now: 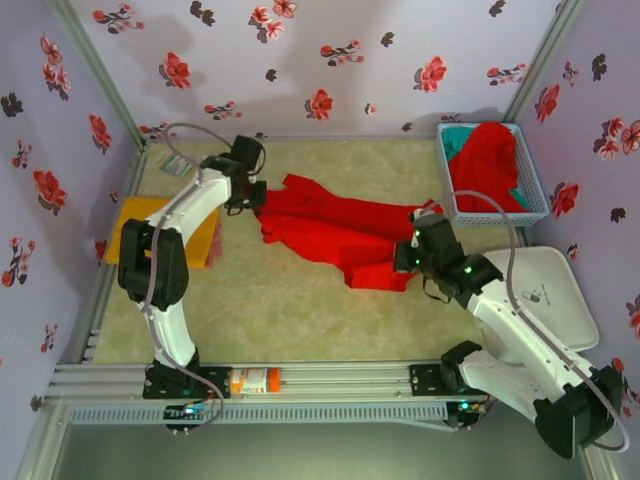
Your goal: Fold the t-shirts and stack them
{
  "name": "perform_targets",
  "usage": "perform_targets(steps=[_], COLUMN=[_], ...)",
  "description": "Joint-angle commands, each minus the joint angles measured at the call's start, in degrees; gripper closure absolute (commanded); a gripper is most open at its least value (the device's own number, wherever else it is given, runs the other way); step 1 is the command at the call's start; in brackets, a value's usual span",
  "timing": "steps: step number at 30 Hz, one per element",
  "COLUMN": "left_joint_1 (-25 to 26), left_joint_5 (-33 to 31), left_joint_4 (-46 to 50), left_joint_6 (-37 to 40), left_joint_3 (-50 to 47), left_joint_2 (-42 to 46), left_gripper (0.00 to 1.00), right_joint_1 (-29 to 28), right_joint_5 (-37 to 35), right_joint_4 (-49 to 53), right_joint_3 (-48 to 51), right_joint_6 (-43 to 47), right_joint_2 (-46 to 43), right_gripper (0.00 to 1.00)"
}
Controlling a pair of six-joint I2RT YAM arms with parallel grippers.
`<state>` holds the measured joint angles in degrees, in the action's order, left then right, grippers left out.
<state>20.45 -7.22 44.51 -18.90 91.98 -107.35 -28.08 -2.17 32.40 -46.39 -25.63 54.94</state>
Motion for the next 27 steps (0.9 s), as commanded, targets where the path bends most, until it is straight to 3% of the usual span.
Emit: perform_targets(steps=[1, 3, 6, 8, 10, 13, 20, 23, 27], left_joint_1=[-3.58, -5.18, -6.40, -6.52, -6.49, -6.55, -4.54, -2.91, 0.29], left_joint_5=[1.06, 1.73, 2.72, 3.23, 3.12, 3.11, 11.02, 16.12, 17.95], left_joint_4=[3.08, 2.85, 4.25, 5.79, 7.71, 6.10, -4.62, -10.27, -16.56], left_joint_6=[1.67, 1.67, 1.49, 1.82, 2.10, 1.73, -3.21, -6.94, -10.95], left_joint_3=[6.28, 11.25, 20.26, 24.74, 26.49, 19.27, -11.21, -22.85, -33.33], left_joint_2=[-1.33, -5.61, -12.89, -16.49, -17.51, -12.85, 7.23, 13.14, 16.17], left_gripper=[0.96, 0.97, 0.80, 0.75, 0.53, 0.46, 0.42, 0.41, 0.40], right_joint_1=[3.06, 4.75, 9.09, 11.40, 11.57, 11.57, 11.47, 11.21, 10.93], right_joint_5=[2.93, 0.66, -0.91, 1.88, 3.87, 6.24, 7.51, 8.23, 8.96], right_joint_4=[1.02, 0.37, -0.58, -1.63, -1.60, -3.42, -5.18, -6.67, -8.40], right_joint_3=[-4.32, -6.63, -9.49, -10.96, -12.48, -11.09, -5.27, -2.70, -0.45], right_joint_6=[1.54, 1.02, -1.31, -2.18, -2.27, -3.15, -4.39, -5.68, -6.71], right_joint_2=[5.78, 9.66, 16.15, 20.23, 22.75, 22.48, 18.47, 17.26, 16.69], right_gripper=[1.00, 1.00, 0.84, 0.62, 0.40, 0.23, 0.14, 0.14, 0.14])
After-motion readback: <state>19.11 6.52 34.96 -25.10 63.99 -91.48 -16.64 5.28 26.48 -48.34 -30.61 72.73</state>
